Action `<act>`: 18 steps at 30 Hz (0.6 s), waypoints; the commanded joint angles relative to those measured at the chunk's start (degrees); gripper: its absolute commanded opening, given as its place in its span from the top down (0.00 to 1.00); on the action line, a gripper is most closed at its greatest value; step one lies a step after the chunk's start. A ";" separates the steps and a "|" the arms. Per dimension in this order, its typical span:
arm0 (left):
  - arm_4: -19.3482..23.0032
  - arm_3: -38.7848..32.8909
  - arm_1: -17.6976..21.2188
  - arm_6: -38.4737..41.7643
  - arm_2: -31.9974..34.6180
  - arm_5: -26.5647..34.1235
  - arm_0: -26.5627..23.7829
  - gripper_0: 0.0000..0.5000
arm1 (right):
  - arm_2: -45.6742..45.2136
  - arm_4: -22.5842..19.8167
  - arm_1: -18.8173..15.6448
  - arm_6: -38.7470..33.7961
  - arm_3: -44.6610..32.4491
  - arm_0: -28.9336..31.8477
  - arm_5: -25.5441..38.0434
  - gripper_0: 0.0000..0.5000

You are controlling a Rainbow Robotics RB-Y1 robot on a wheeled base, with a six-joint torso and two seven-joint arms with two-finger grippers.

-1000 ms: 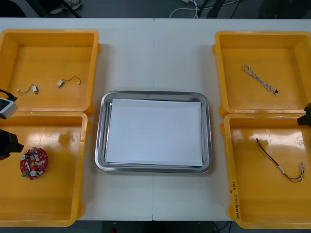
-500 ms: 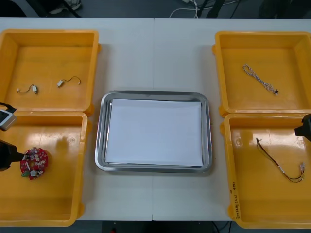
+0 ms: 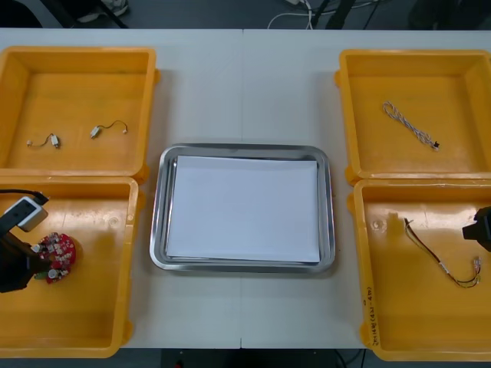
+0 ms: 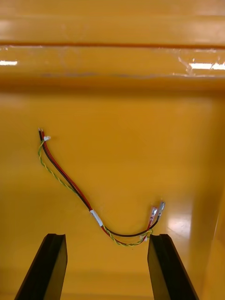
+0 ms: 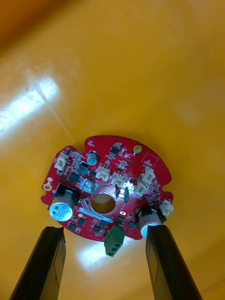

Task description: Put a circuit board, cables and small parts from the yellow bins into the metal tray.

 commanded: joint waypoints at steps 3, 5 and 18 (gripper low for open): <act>1.79 -1.80 2.37 -9.17 0.53 -3.68 4.63 0.00 | 0.38 -0.89 -0.84 3.60 -1.74 3.78 -2.04 0.00; 2.32 -1.89 2.63 -11.64 1.06 -4.47 5.42 0.00 | 0.38 -0.89 -0.76 4.30 -1.82 4.84 -3.01 0.00; 2.23 -1.80 3.87 -21.92 1.32 -9.48 9.11 0.00 | 1.70 -0.54 -0.76 11.86 -1.74 10.82 -11.45 0.00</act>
